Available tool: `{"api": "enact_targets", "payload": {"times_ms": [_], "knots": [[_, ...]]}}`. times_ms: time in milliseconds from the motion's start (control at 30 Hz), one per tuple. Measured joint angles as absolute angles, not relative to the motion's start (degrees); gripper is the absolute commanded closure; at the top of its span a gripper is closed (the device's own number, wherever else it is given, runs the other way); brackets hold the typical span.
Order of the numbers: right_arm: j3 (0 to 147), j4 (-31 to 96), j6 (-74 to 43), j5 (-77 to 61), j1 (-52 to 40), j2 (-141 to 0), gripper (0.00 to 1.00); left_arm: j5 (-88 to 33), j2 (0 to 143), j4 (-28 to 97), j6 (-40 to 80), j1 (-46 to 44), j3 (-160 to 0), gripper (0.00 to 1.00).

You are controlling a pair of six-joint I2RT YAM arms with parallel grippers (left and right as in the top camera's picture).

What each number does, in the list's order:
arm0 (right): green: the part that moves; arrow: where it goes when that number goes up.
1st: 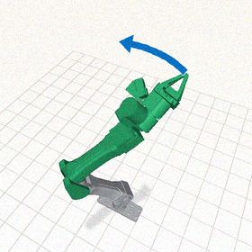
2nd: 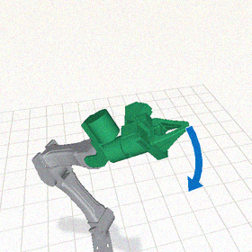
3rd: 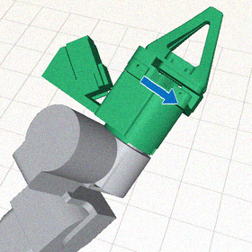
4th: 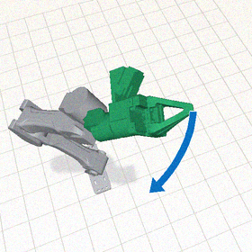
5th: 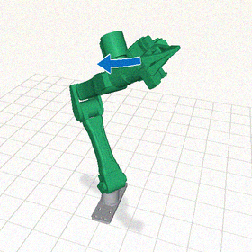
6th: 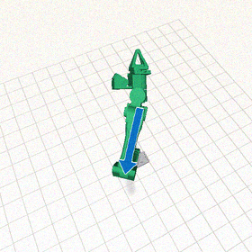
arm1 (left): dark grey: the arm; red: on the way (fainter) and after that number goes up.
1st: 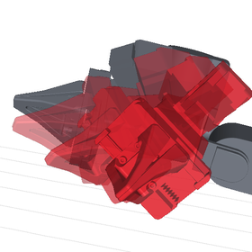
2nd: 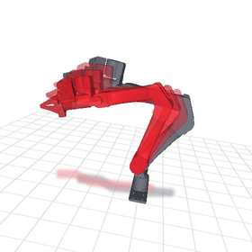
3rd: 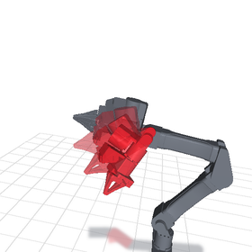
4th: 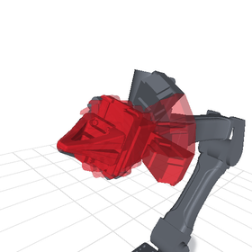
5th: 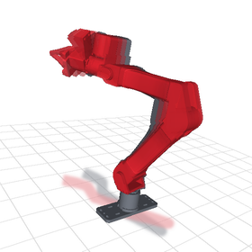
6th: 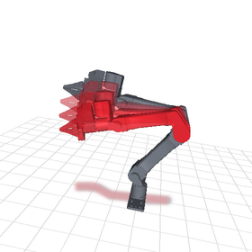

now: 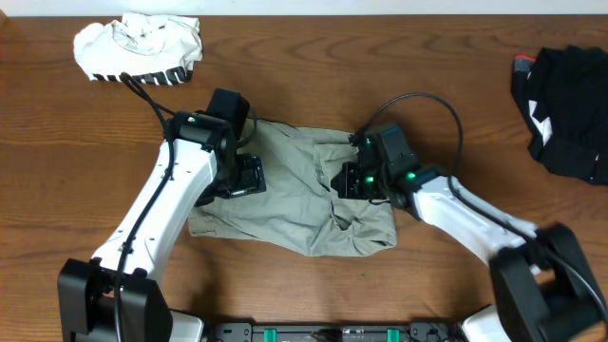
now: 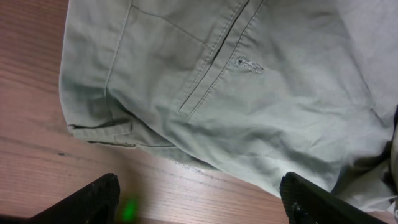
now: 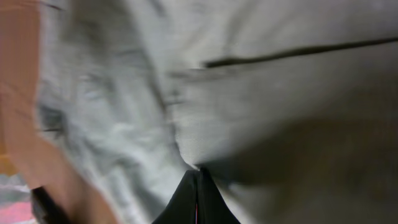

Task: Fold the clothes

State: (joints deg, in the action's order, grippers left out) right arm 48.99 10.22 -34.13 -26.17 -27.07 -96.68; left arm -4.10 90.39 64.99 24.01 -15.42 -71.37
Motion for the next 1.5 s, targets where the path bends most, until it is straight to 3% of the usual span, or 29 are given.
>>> {"api": "enact_targets", "payload": {"times_ms": [400,567,833,1200,1500], "knots": [[48.77,6.00,-28.03,-30.74,-20.47,-99.96,0.97,-4.10,90.39,65.39,24.01,-15.42,-71.37,0.15],[48.64,9.19,-27.11,-32.21,-19.25,-88.53,0.84,-4.12,90.39,65.41,24.01,-15.42,-71.37,0.15],[48.31,23.20,-26.57,-34.37,-20.21,-80.20,0.87,-4.10,90.39,64.82,23.99,-15.42,-71.37,0.15],[34.39,1.52,-33.67,-40.62,-24.58,-90.26,0.85,-4.10,90.39,64.51,24.01,-15.42,-71.37,0.15],[32.86,-1.43,-36.51,-42.57,-24.47,-94.35,0.89,-4.10,90.39,64.75,23.99,-15.42,-71.37,0.15]]}}
